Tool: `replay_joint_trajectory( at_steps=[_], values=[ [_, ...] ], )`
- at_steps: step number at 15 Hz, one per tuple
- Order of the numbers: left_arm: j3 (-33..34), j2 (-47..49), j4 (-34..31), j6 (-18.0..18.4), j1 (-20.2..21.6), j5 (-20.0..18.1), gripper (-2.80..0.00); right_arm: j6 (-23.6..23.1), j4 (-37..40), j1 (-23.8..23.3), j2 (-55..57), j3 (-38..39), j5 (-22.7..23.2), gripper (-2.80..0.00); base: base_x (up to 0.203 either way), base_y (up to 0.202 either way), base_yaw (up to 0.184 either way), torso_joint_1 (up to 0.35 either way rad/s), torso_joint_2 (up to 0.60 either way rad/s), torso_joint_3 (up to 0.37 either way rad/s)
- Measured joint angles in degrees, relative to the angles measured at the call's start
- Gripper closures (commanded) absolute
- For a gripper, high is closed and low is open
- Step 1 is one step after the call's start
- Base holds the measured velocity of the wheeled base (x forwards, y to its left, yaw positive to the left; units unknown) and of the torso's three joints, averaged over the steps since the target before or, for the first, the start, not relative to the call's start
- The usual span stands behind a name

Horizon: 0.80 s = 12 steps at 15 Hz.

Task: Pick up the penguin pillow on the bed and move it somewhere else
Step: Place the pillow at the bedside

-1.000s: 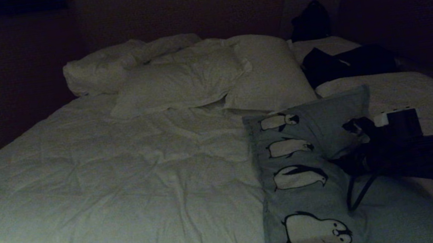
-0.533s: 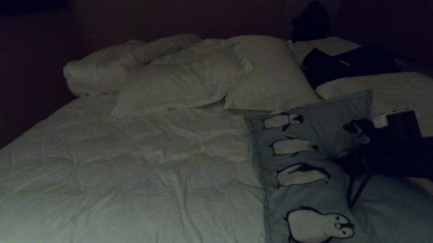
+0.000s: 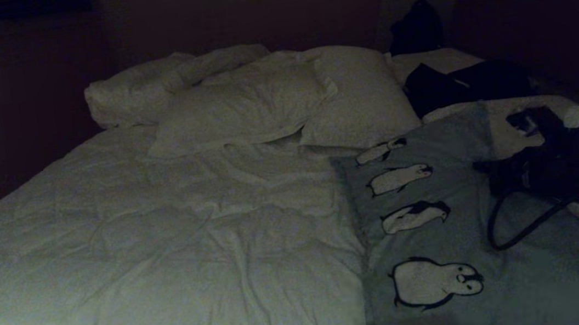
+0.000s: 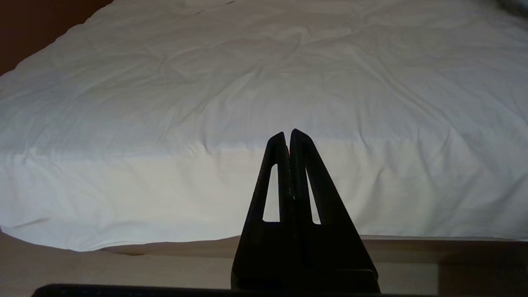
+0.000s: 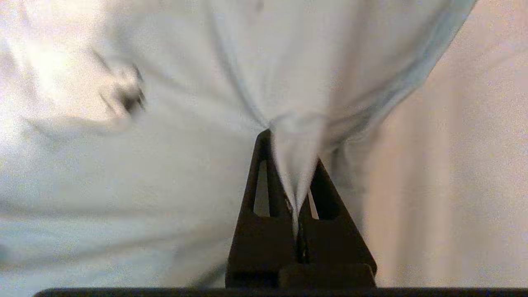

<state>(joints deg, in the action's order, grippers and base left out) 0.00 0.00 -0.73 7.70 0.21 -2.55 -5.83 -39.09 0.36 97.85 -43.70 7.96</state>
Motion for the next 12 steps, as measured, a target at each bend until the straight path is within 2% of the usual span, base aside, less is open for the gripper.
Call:
replay_joint_trajectory(
  at_steps=[8, 12],
  values=[
    [0.0, 0.0, 0.0, 0.0, 0.0, 0.0, 0.0, 1.8, -0.8, -4.0, -11.2, -2.0, -0.2, 0.0, 0.0, 0.0, 0.0, 0.0, 0.0, 0.0],
    [0.0, 0.0, 0.0, 0.0, 0.0, 0.0, 0.0, 3.8, -0.7, -9.8, -10.4, -6.5, -0.2, 0.0, 0.0, 0.0, 0.0, 0.0, 0.0, 0.0]
  ],
)
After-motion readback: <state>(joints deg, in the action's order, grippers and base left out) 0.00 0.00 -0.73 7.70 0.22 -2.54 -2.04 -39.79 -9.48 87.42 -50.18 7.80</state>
